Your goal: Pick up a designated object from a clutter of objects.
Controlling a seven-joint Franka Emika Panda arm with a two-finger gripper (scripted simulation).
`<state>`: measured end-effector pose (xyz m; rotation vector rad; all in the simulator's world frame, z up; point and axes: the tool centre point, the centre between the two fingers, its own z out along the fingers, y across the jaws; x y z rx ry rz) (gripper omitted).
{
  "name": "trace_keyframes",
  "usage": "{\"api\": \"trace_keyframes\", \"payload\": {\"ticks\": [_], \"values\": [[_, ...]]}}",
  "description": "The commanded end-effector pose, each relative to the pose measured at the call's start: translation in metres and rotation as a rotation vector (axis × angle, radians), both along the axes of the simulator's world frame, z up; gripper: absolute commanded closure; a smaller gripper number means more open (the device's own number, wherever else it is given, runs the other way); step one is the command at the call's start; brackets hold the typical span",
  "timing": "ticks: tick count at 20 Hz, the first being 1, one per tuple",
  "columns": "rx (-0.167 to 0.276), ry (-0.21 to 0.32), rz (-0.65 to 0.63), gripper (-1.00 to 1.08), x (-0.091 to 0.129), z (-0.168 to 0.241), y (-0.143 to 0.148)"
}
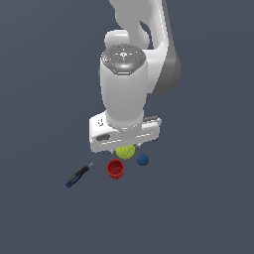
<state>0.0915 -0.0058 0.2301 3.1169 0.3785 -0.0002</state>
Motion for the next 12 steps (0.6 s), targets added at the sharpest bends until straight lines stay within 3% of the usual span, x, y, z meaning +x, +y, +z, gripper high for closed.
{"api": "trace_keyframes", "payload": {"ticks": [1, 12], "values": [[-0.001, -0.001, 0.000, 1.08, -0.004, 0.025, 0.021], [0.000, 0.000, -0.001, 1.08, -0.016, 0.127, 0.107]]}}
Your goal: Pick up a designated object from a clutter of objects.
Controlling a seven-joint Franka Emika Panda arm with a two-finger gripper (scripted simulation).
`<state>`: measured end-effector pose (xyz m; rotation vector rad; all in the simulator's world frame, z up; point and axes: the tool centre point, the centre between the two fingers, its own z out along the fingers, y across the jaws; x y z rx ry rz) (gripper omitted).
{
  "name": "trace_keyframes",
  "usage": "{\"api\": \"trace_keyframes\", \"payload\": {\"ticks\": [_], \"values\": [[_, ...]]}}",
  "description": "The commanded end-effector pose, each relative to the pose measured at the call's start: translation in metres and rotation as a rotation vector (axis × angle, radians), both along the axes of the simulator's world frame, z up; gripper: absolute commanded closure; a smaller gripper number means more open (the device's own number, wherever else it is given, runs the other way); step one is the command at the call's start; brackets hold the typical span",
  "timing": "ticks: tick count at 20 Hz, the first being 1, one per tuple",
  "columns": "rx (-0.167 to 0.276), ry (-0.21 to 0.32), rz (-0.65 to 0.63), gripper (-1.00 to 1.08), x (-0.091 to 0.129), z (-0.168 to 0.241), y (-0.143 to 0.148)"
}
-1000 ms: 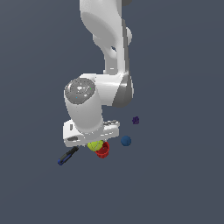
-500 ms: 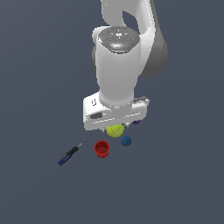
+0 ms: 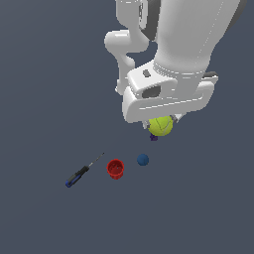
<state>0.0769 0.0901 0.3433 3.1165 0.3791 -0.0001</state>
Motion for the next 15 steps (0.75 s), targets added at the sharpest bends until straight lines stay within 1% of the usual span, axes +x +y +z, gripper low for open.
{"api": "trace_keyframes", "payload": {"ticks": [1, 8, 15], "values": [[0.000, 0.000, -0.001, 1.08, -0.002, 0.021, 0.017], [0.001, 0.000, -0.001, 1.08, -0.004, 0.054, 0.046], [0.002, 0.000, -0.001, 1.08, -0.004, 0.064, 0.054]]}}
